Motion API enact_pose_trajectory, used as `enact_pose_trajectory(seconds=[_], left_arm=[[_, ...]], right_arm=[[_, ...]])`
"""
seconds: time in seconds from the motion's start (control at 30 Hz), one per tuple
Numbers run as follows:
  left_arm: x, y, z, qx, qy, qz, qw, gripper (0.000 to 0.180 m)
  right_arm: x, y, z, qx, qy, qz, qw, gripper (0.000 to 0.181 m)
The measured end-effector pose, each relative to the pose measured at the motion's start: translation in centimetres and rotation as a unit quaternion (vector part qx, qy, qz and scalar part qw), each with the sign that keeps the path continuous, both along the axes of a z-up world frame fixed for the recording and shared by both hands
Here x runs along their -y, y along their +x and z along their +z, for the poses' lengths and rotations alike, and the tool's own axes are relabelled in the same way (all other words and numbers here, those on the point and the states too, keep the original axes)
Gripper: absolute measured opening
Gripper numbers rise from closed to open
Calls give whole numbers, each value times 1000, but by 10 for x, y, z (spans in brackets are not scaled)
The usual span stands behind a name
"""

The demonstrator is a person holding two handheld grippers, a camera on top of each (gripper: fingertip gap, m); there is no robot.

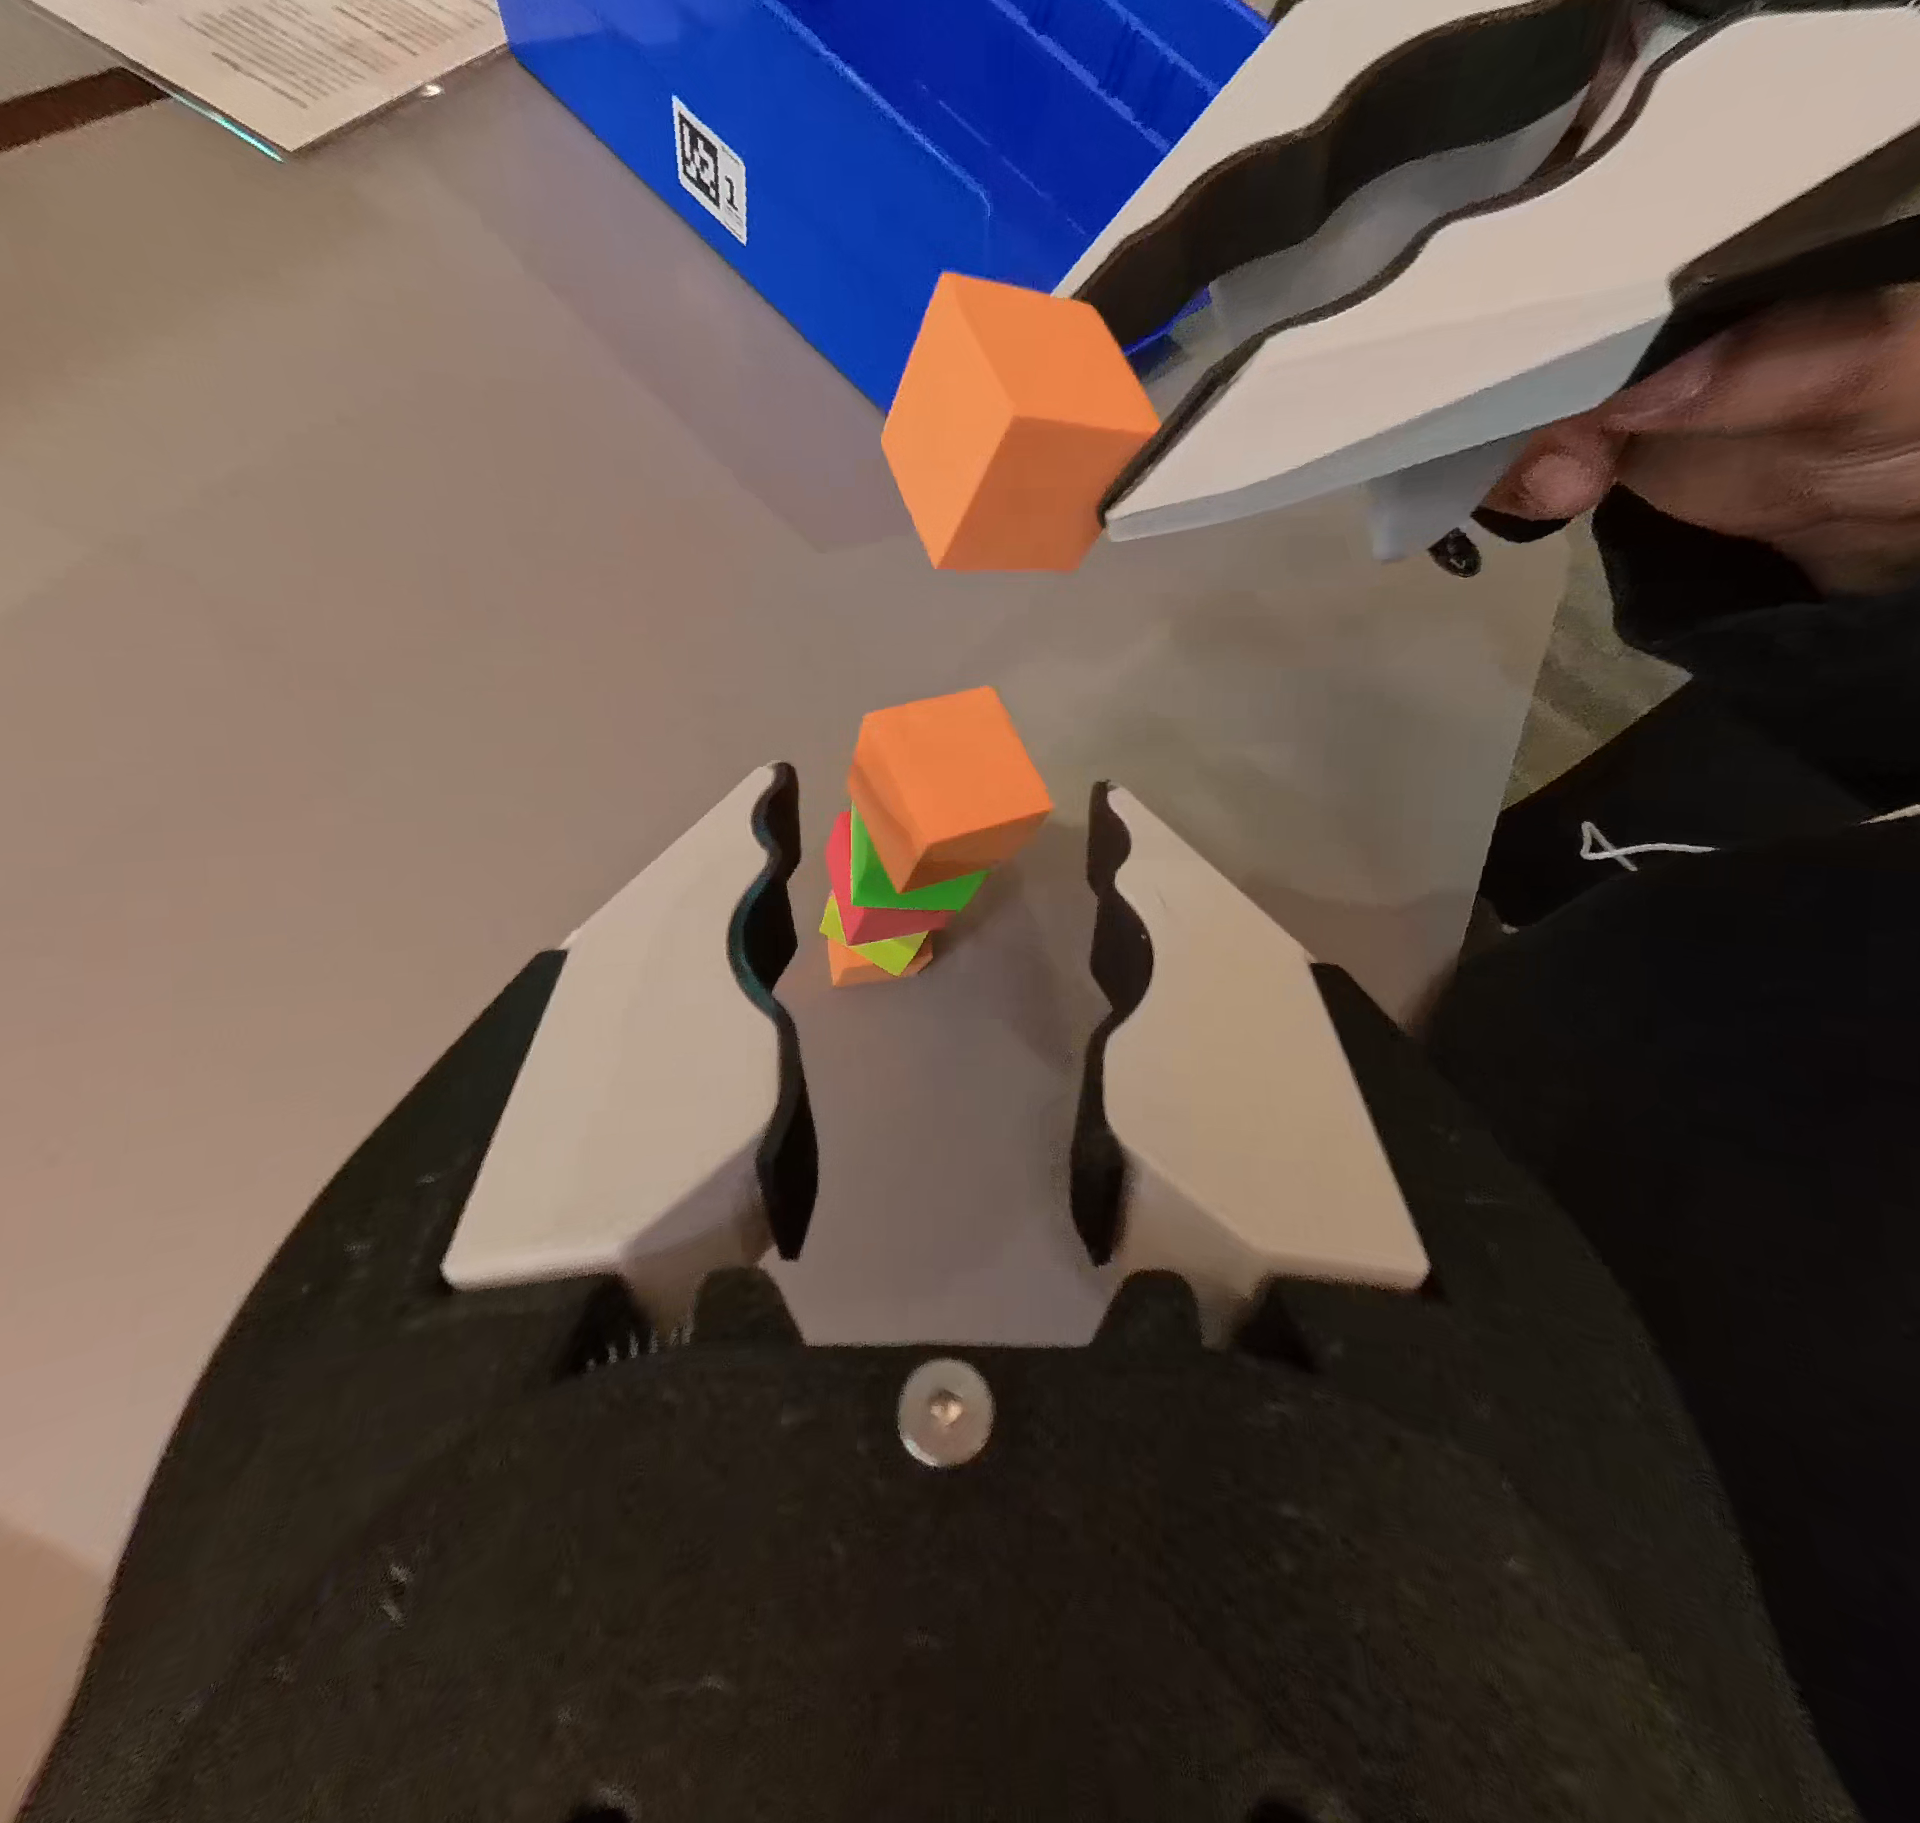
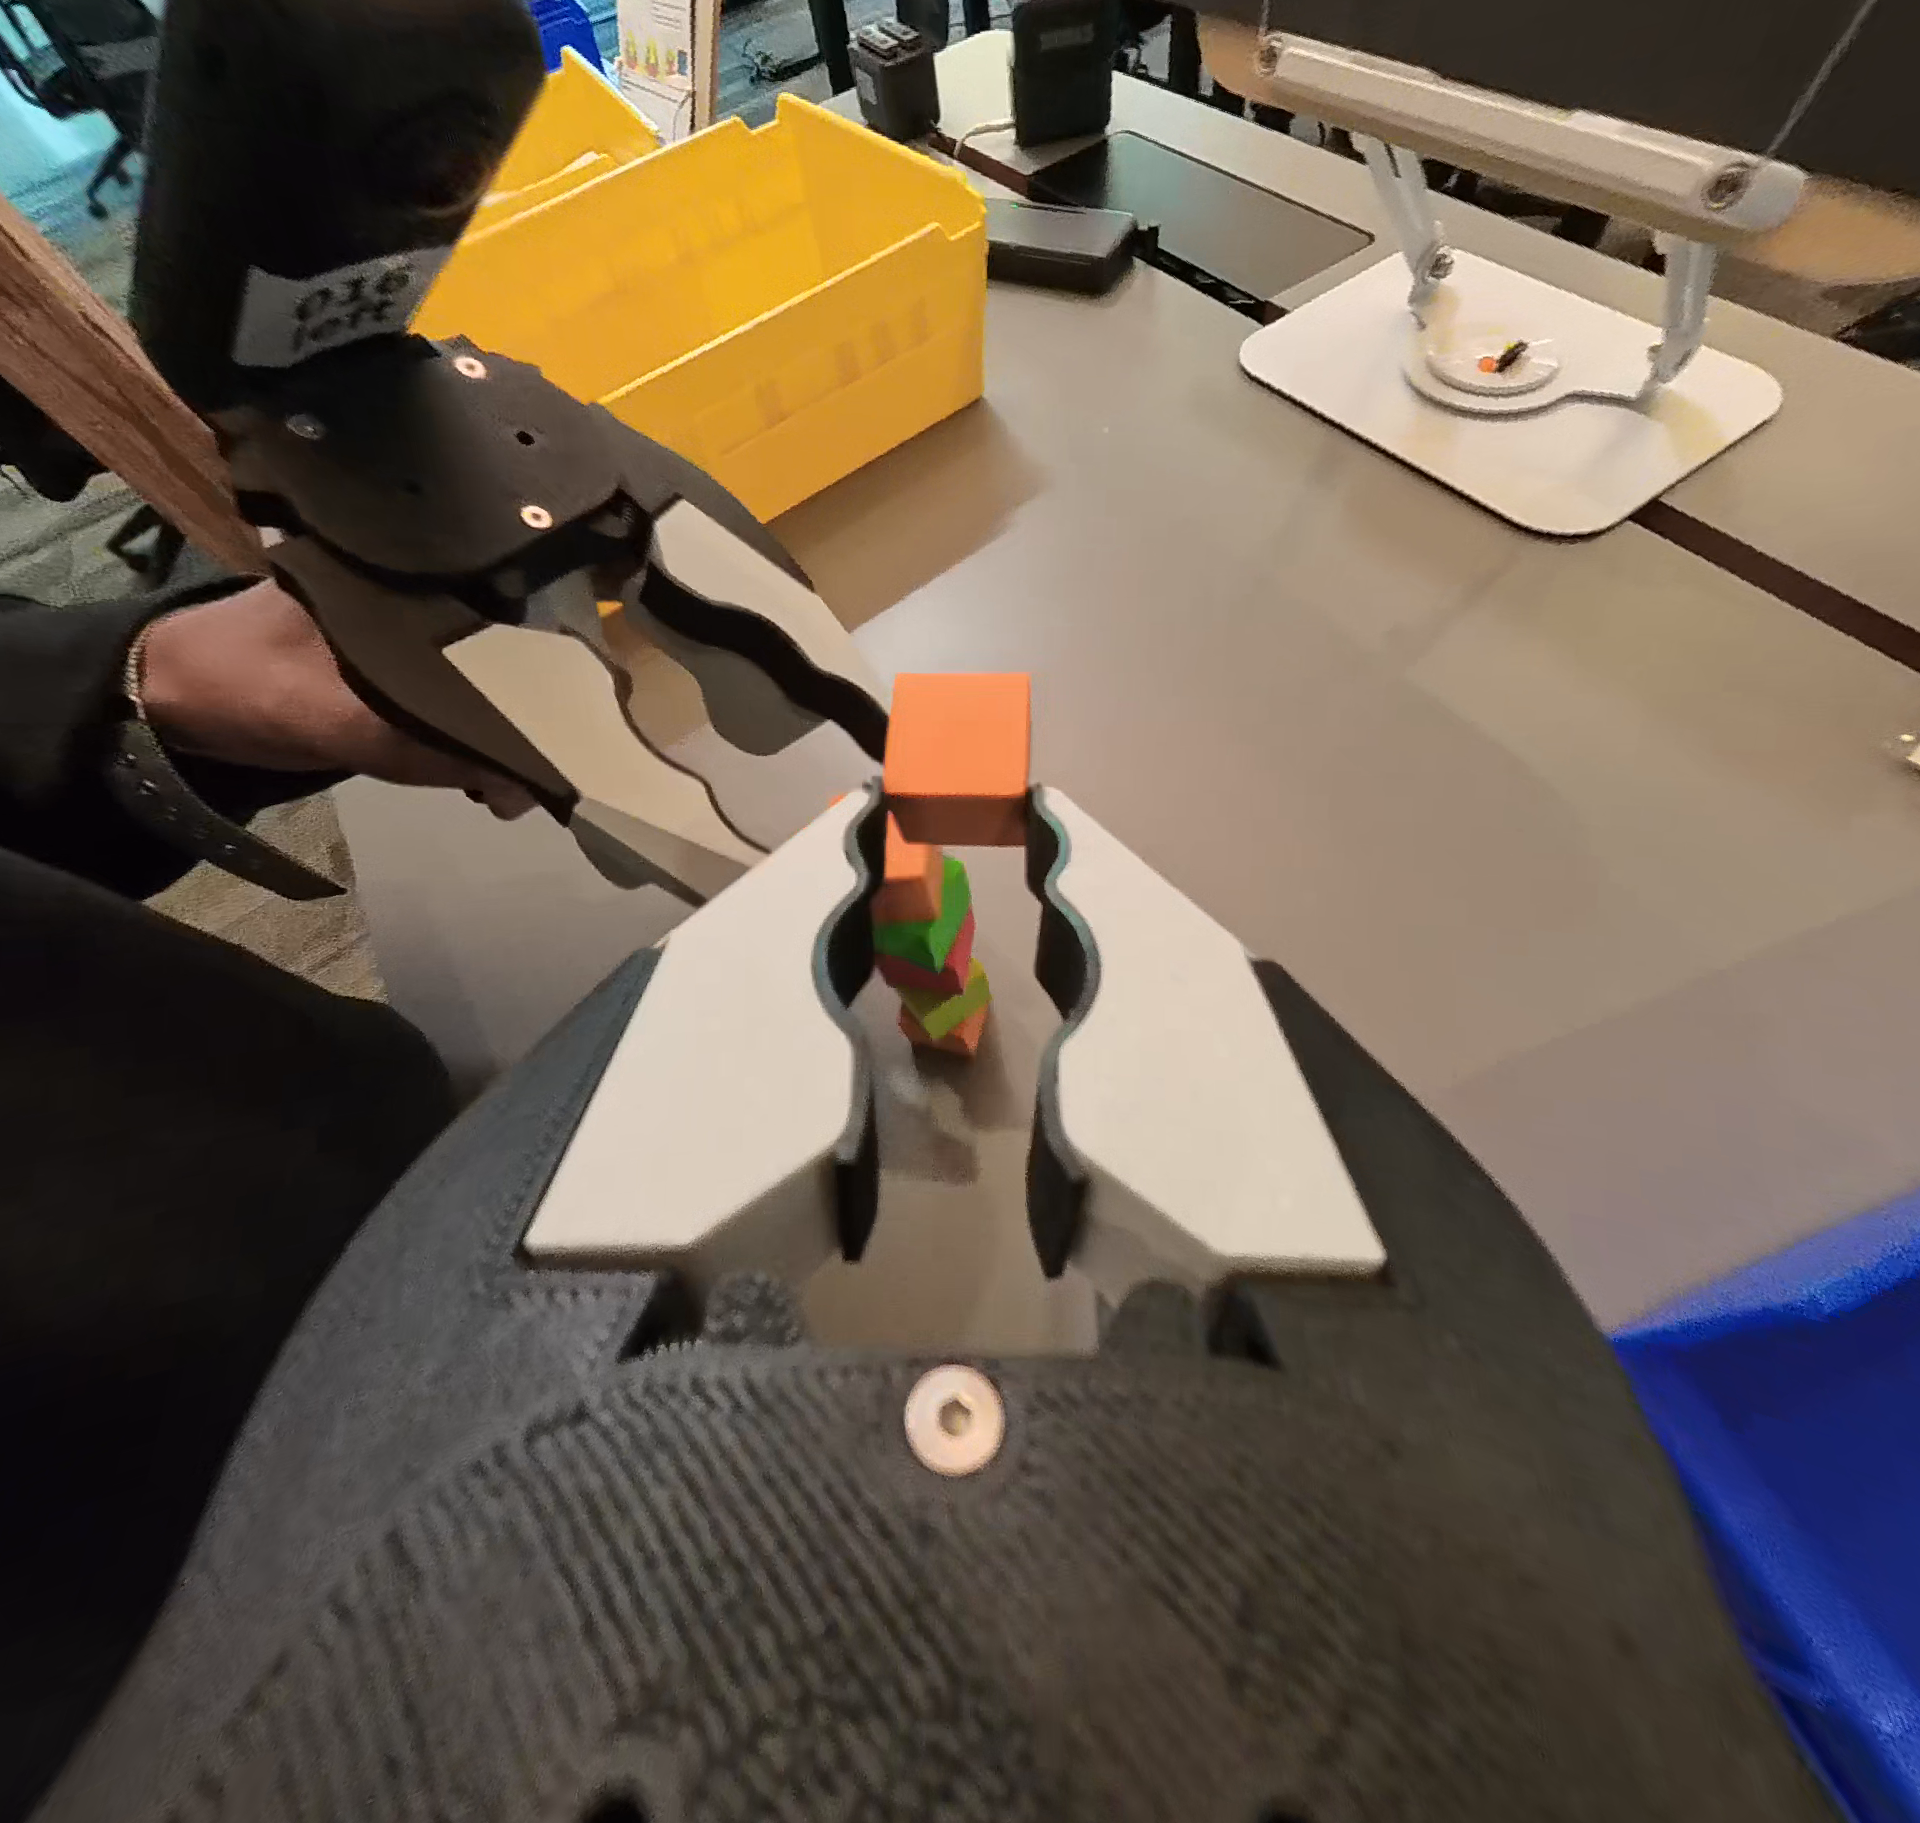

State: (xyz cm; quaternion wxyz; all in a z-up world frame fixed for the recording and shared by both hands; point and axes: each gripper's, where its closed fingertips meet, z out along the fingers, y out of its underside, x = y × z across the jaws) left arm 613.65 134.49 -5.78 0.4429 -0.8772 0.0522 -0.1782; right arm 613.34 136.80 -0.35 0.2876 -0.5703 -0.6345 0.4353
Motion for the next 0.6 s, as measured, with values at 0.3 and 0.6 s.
enact_pose_trajectory(seconds=[0.3,0.6], left_arm=[[19,-18,4,22,15,44,999,59],[41,-47,1,48,18,101,994,59]], right_arm=[[24,-6,-23,49,7,46,998,26],[15,32,-43,55,-47,12,997,37]])
